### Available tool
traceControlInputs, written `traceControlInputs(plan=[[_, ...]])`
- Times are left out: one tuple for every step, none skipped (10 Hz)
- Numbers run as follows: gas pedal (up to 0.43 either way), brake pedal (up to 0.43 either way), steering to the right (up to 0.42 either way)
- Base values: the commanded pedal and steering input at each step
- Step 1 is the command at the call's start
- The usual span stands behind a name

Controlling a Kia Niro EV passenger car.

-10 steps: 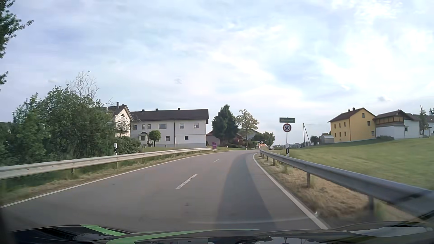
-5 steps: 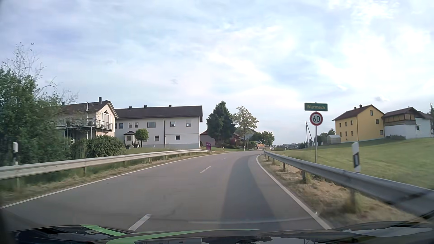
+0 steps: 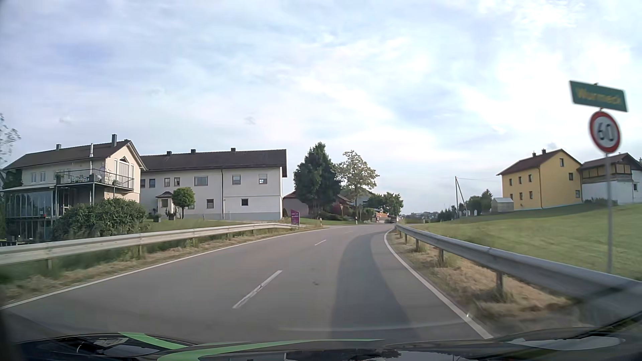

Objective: Follow the waypoints while adhering to traffic rules and regulations

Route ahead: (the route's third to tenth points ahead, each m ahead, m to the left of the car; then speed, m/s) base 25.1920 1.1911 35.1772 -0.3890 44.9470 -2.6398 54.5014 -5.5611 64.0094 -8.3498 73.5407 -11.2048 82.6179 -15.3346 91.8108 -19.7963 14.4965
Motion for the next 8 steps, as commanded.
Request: traceControlInputs(plan=[[0.169,0.0,0.015],[0.169,0.0,0.016],[0.169,0.0,0.016],[0.169,0.0,0.016],[0.169,0.0,0.017],[0.169,0.0,0.019],[0.169,0.0,0.02],[0.169,0.0,0.022]])
